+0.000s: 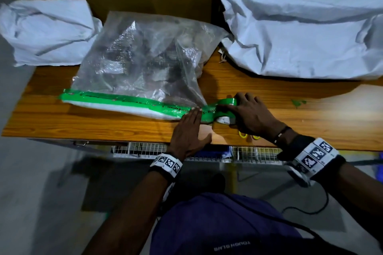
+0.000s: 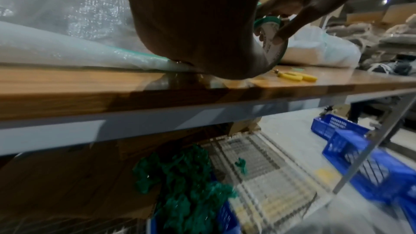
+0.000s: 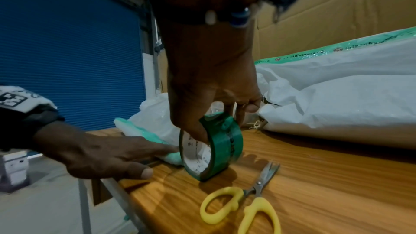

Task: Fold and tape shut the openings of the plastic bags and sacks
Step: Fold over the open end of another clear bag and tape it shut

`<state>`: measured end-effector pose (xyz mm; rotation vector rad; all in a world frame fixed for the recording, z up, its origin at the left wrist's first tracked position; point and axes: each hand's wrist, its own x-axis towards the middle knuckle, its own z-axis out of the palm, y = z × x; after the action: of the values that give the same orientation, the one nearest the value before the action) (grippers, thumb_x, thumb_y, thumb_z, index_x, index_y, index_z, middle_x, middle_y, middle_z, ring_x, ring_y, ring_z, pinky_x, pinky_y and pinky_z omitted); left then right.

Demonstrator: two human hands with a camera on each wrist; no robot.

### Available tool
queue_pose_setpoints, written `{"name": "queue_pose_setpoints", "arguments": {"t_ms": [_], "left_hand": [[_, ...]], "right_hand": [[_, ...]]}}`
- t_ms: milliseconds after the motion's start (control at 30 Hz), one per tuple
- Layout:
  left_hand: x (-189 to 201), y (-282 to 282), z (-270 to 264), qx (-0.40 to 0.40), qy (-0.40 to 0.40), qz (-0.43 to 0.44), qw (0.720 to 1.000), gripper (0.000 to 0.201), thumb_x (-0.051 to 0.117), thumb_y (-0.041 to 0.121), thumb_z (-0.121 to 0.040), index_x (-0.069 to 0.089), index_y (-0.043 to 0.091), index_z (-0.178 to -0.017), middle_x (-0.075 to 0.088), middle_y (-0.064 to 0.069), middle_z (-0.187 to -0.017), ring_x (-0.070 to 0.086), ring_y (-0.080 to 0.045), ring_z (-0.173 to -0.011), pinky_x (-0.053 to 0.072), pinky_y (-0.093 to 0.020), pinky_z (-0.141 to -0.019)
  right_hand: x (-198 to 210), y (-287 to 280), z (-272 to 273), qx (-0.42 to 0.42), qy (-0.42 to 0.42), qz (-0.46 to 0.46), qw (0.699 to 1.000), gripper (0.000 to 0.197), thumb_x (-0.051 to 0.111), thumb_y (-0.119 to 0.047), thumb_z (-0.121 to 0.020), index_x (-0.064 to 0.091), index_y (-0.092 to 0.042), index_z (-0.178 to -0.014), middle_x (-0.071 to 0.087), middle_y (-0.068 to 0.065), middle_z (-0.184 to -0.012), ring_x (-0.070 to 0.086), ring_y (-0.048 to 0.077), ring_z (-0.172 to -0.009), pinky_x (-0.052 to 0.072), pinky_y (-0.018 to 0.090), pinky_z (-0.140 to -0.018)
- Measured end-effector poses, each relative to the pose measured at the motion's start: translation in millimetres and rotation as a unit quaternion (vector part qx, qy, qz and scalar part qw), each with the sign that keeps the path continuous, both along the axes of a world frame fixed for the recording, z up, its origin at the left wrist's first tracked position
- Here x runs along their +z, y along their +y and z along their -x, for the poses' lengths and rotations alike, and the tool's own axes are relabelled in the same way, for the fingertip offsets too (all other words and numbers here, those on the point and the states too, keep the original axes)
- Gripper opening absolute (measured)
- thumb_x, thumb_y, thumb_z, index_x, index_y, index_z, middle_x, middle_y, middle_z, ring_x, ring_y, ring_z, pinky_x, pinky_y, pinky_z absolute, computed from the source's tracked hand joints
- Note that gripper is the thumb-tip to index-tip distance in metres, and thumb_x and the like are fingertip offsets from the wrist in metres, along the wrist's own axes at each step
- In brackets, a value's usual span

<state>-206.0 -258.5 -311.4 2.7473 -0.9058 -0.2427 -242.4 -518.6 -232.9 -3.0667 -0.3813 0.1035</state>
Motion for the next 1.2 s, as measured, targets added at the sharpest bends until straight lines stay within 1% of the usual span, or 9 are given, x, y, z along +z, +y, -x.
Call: {"name": "queue_pose_setpoints", "arguments": {"t_ms": [167, 267, 367, 500, 633, 800, 933, 1067, 1200], "left_hand": [[1.1, -0.8, 0.7, 0.012, 0.008, 0.027, 1.000, 0.095, 0.039, 0.072, -0.096, 0.019, 0.010, -0.165, 0.020, -0.009, -0.172, 0.015, -0.022, -0.160, 0.010, -0.040, -0.130], [0.0, 16.6, -7.3, -0.007, 0.002, 0.021, 1.000, 0.094, 0.044, 0.072, -0.094, 0.017, 0.018, -0.166, 0.020, -0.009, -0.172, 0.015, -0.025, -0.160, 0.013, -0.044, -0.130], [-0.4, 20.2, -15.3, 0.027, 0.005, 0.015, 1.000, 0.092, 0.044, 0.074, -0.094, 0.021, 0.021, -0.166, 0.025, -0.010, -0.171, 0.018, -0.026, -0.159, 0.016, -0.047, -0.129], [-2.7, 13.1, -9.8, 0.057, -0.012, -0.007, 0.998, 0.095, 0.040, 0.079, -0.091, 0.028, 0.020, -0.164, 0.027, -0.011, -0.170, 0.019, -0.027, -0.158, 0.016, -0.048, -0.128], [-2.9, 13.4, -6.7, 0.062, -0.024, -0.010, 0.998, 0.097, 0.043, 0.078, -0.089, 0.028, 0.019, -0.164, 0.027, -0.011, -0.170, 0.019, -0.027, -0.159, 0.013, -0.048, -0.129], [-4.4, 14.9, -6.3, 0.047, -0.023, -0.006, 0.999, 0.097, 0.037, 0.078, -0.089, 0.023, 0.019, -0.165, 0.023, -0.013, -0.171, 0.017, -0.029, -0.159, 0.012, -0.049, -0.129], [1.9, 8.5, -4.8, 0.046, -0.002, 0.008, 0.999, 0.098, 0.029, 0.077, -0.091, 0.014, 0.016, -0.167, 0.014, -0.012, -0.174, 0.009, -0.031, -0.160, 0.006, -0.050, -0.130], [1.1, -0.8, -4.3, 0.002, -0.002, 0.041, 0.999, 0.091, 0.042, 0.067, -0.095, 0.023, 0.014, -0.165, 0.013, -0.012, -0.174, 0.007, -0.029, -0.161, 0.011, -0.051, -0.129], [-7.6, -2.9, -6.5, 0.003, -0.008, 0.015, 1.000, 0.090, 0.044, 0.071, -0.094, 0.029, 0.017, -0.164, 0.013, -0.009, -0.174, 0.010, -0.028, -0.161, 0.012, -0.052, -0.129]], "right_hand": [[-16.4, -7.6, 9.6, 0.004, 0.027, -0.307, 0.951, 0.069, 0.071, -0.019, -0.097, 0.039, -0.032, -0.157, 0.044, 0.007, -0.131, 0.051, 0.028, -0.111, 0.050, 0.042, -0.088], [-31.7, 6.5, 11.9, -0.016, 0.022, -0.371, 0.928, 0.059, 0.069, -0.026, -0.101, 0.044, -0.023, -0.154, 0.045, 0.008, -0.137, 0.052, 0.024, -0.120, 0.049, 0.045, -0.100], [-38.4, 28.2, 5.3, -0.020, 0.034, -0.407, 0.913, 0.061, 0.062, -0.034, -0.101, 0.040, -0.028, -0.158, 0.044, 0.007, -0.136, 0.051, 0.023, -0.123, 0.044, 0.033, -0.106], [-33.7, 34.7, 2.9, -0.024, 0.026, -0.361, 0.932, 0.065, 0.061, -0.028, -0.104, 0.032, -0.038, -0.161, 0.041, 0.003, -0.124, 0.052, 0.022, -0.102, 0.049, 0.036, -0.088], [-13.5, 15.7, -2.7, -0.016, 0.041, -0.186, 0.982, 0.073, 0.066, -0.028, -0.100, 0.029, -0.046, -0.160, 0.042, 0.004, -0.115, 0.054, 0.026, -0.083, 0.045, 0.035, -0.063], [-7.2, -17.9, -6.9, 0.002, 0.069, -0.138, 0.988, 0.077, 0.069, -0.031, -0.100, 0.027, -0.049, -0.161, 0.040, 0.008, -0.116, 0.048, 0.027, -0.096, 0.042, 0.036, -0.071], [-16.5, -21.0, -0.4, -0.007, 0.049, -0.240, 0.969, 0.075, 0.072, -0.034, -0.099, 0.030, -0.043, -0.161, 0.044, 0.007, -0.126, 0.050, 0.021, -0.100, 0.044, 0.033, -0.082], [-25.0, -17.1, 10.0, -0.054, 0.022, -0.325, 0.944, 0.065, 0.075, -0.035, -0.098, 0.041, -0.033, -0.153, 0.047, 0.004, -0.132, 0.058, 0.026, -0.109, 0.055, 0.049, -0.088], [-23.4, -21.5, 11.9, -0.076, 0.017, -0.305, 0.949, 0.064, 0.077, -0.029, -0.096, 0.046, -0.039, -0.151, 0.045, 0.002, -0.122, 0.056, 0.025, -0.105, 0.053, 0.043, -0.085]]}}
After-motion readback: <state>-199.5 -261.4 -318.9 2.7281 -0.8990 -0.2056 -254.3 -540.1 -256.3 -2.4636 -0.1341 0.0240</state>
